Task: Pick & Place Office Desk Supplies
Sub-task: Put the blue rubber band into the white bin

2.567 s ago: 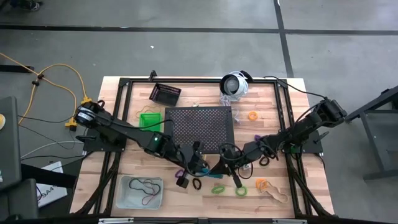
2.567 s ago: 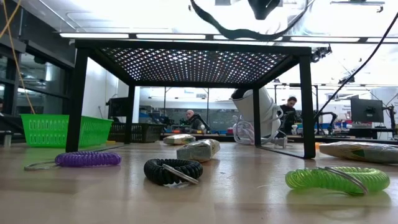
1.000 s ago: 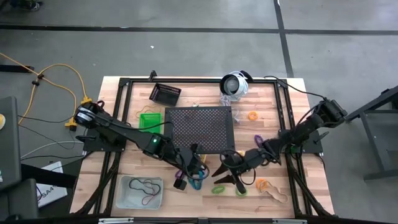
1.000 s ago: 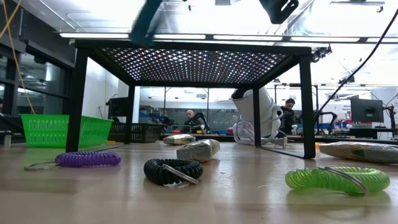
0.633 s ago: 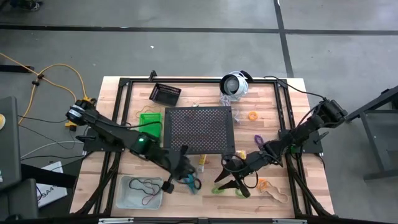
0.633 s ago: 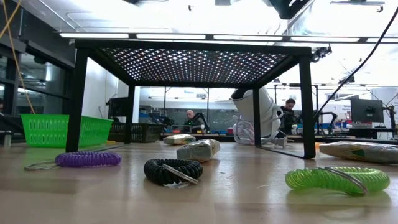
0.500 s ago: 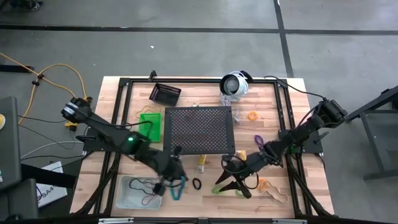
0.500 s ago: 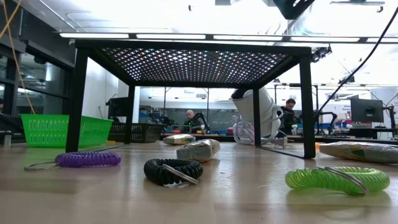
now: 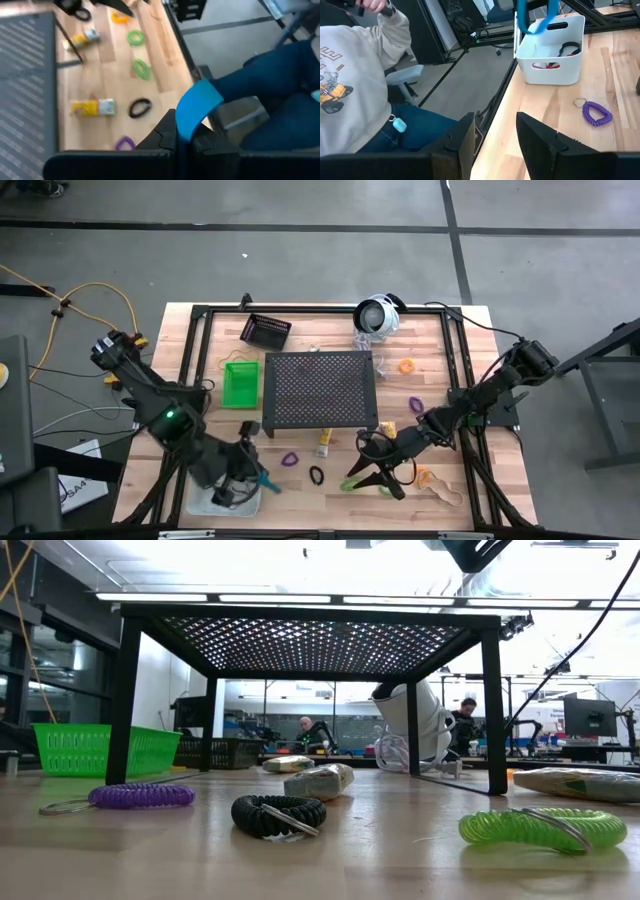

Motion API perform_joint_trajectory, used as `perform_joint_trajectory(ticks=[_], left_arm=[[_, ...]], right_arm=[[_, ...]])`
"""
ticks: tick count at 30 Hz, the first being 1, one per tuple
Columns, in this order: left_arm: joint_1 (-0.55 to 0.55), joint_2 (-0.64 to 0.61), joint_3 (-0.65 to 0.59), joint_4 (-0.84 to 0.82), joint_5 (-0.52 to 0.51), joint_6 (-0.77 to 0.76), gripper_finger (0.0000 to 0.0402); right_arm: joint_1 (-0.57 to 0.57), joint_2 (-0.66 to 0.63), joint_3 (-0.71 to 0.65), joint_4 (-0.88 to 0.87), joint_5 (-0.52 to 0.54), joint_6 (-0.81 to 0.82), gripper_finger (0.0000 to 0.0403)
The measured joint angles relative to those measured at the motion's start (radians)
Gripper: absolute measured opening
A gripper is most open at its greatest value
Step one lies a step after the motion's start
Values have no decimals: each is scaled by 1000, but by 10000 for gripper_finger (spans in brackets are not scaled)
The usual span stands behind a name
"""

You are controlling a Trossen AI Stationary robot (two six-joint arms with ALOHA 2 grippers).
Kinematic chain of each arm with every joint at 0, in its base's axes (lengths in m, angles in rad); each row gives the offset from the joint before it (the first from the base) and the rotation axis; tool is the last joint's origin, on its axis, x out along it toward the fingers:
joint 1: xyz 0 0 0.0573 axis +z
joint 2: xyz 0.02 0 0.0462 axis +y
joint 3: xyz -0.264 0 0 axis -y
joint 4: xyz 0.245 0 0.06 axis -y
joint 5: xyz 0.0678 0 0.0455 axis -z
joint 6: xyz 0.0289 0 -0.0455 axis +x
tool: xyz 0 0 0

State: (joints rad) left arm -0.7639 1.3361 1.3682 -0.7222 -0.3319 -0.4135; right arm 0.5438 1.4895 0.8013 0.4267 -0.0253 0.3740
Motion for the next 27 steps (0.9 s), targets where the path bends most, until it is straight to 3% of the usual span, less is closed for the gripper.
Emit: perform_joint_trajectory(ticks=[7,16,27], left_arm=[[-94,0,0,-69,-90,-141,0],[-162,0,-18,-164,-120,-412,0],[-234,1,-175,-178,-119,-736,0]], right_arm=[[0,0,0,0,29,0,132],[0,0,0,0,30,0,132],[0,0,0,-12,26,0,132]])
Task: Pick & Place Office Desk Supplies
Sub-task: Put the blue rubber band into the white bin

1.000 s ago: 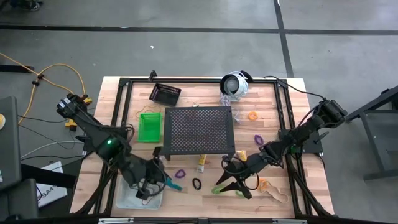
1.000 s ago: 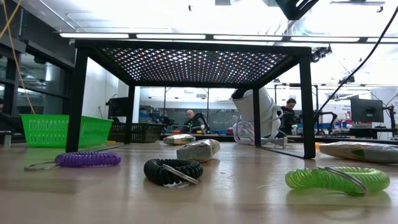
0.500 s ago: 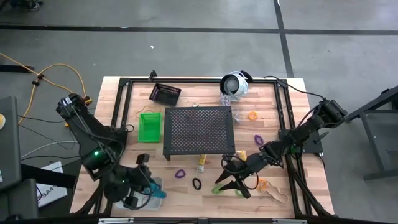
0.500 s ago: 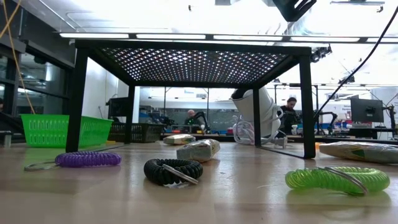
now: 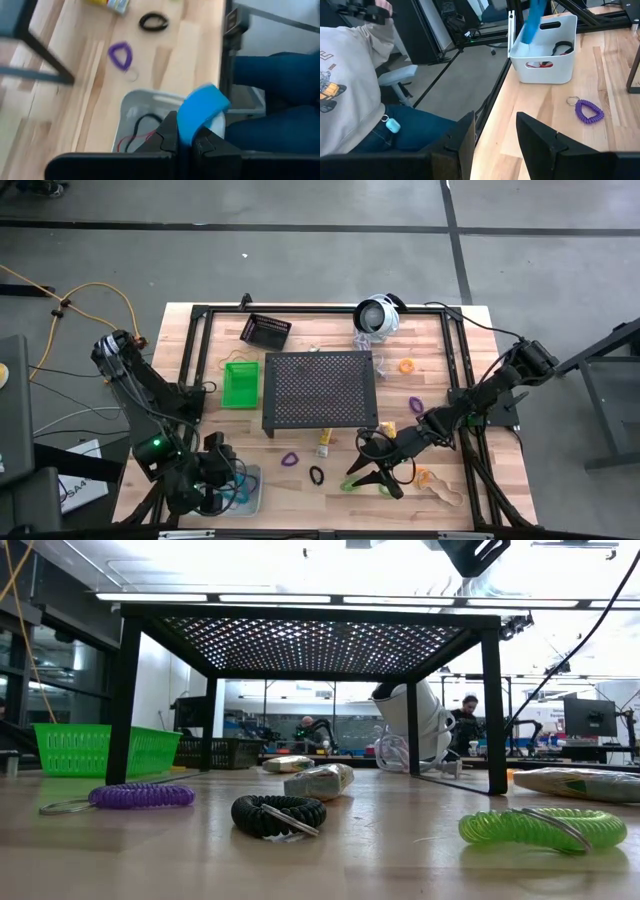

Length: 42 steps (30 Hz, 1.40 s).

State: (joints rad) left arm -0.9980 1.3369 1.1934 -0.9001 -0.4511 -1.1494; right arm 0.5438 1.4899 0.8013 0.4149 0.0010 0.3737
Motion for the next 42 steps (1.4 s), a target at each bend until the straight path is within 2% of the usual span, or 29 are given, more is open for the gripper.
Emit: perform_joint_trajectory(ticks=[8,12,24,28,42], left_arm=[[-9,0,-112,30,9,-187,0],[-28,1,-145,84,24,-220,0],[-59,61,-150,127,31,-318,0],[-59,66,-150,128,66,-350,4],[-59,66,-150,166,85,-333,76]], right_arm=[[0,0,0,-1,0,0,132],[0,0,0,-7,0,0,132],[0,0,0,-21,0,-2,132],[0,0,0,-22,0,-1,132],[0,0,0,-24,0,-1,132]])
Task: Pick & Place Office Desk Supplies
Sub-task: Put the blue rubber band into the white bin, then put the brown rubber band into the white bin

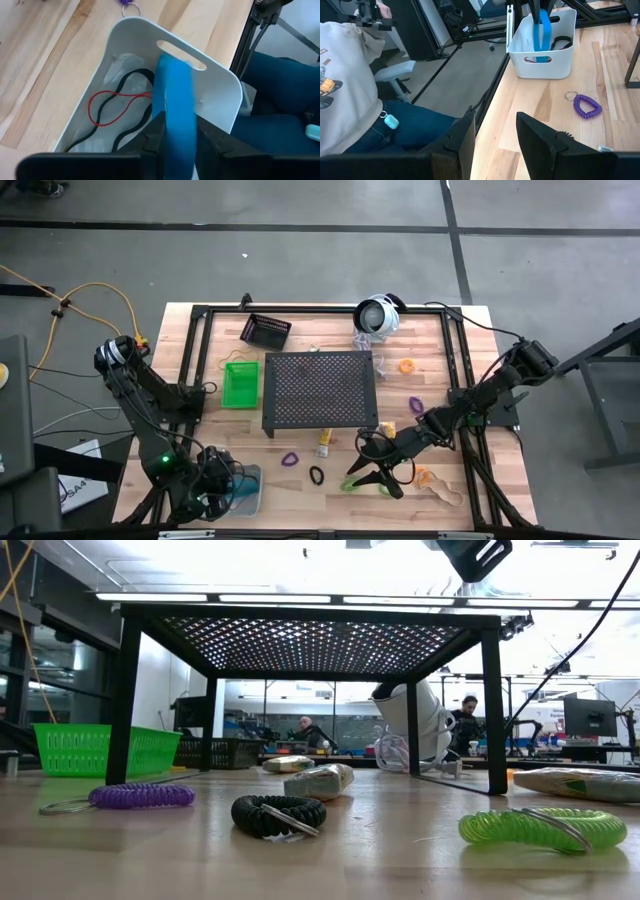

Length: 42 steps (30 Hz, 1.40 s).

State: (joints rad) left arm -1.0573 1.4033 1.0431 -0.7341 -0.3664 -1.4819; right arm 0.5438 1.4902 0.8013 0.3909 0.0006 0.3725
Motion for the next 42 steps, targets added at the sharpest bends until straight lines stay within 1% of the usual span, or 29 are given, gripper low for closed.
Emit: perform_joint_trajectory(ticks=[5,16,21,25,38,40,42], left_arm=[[0,0,0,0,2,0,91],[0,0,0,0,1,3,93],[26,0,0,-1,-26,63,93],[73,-21,0,-2,-84,148,93],[272,-149,1,13,-85,481,93],[302,-155,1,31,-85,532,93],[326,-155,1,60,-84,575,93]], right_arm=[[0,0,0,0,0,0,132],[0,0,0,0,0,0,132],[0,0,0,0,0,0,132],[0,0,0,0,0,0,132],[-21,0,0,0,-3,-2,132],[-34,0,0,-7,-15,0,132],[-47,-12,1,-57,-49,19,132]])
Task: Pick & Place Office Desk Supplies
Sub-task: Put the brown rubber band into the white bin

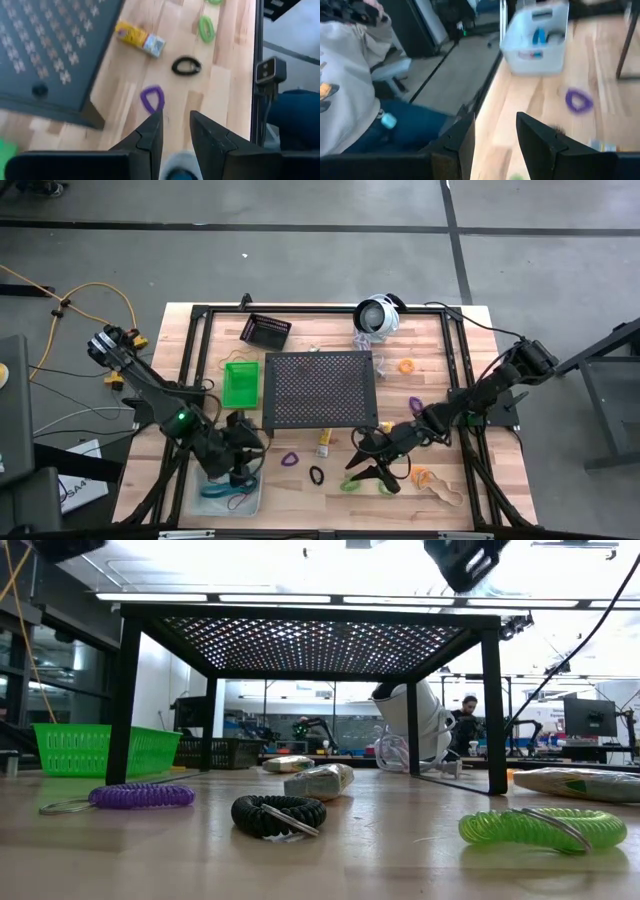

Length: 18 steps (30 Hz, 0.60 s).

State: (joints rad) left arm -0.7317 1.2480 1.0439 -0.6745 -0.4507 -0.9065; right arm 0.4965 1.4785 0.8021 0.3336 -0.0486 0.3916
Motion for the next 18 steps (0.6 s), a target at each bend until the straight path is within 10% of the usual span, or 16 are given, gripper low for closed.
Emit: perform_joint_trajectory(ticks=[18], left_arm=[[31,0,0,40,17,79,93]], right_arm=[[103,-204,0,-709,-210,526,116]])
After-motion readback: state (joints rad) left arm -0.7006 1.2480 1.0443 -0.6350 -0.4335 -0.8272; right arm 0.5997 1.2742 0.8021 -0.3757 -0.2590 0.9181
